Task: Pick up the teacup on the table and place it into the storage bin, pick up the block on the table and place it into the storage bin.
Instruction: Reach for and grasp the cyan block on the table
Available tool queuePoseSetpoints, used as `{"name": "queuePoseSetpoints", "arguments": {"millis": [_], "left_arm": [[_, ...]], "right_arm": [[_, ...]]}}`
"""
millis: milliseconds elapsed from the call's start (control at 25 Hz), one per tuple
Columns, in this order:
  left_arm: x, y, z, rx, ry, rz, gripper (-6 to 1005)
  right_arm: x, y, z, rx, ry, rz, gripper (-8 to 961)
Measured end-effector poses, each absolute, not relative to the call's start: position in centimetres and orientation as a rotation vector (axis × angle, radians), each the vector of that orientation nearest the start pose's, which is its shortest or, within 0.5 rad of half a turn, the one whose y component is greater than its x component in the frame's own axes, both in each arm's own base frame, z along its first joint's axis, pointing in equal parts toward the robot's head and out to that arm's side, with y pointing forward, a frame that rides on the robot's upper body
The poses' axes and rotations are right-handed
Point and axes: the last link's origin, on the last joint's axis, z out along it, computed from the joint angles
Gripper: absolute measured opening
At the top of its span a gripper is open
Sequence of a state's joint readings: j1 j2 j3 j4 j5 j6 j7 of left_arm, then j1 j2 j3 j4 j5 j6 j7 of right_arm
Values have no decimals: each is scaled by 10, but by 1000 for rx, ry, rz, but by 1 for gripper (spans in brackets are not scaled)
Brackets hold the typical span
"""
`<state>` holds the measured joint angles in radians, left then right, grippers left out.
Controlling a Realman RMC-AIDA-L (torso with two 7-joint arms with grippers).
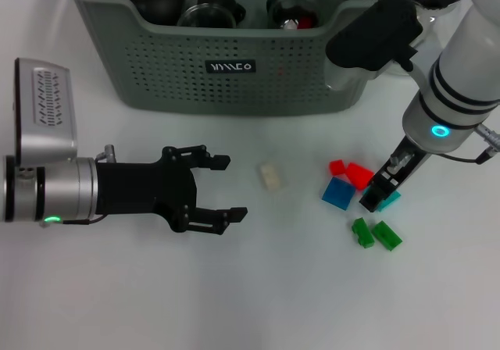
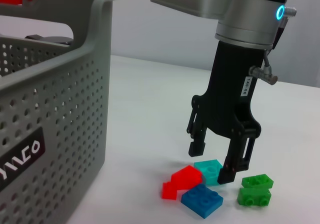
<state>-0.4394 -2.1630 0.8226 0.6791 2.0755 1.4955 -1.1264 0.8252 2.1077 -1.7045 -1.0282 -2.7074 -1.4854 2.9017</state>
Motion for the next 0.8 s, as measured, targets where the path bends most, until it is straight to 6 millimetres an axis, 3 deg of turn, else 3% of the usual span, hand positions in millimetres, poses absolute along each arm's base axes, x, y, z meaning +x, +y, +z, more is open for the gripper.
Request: {"name": "queuePoseSetpoints", "arguments": {"millis": [600,680,800], "left_arm": [[-275,290,-52,-2865,-356,-519,862],[-275,290,-52,-2865,-357,-519,862],[-275,290,-52,-2865,-358,-520,862]], "right_arm": [[170,350,-78,-2440,950,-937,740],[170,350,-78,-2440,946,-937,592],[169,350,-79,-2441,939,-936,585]]}}
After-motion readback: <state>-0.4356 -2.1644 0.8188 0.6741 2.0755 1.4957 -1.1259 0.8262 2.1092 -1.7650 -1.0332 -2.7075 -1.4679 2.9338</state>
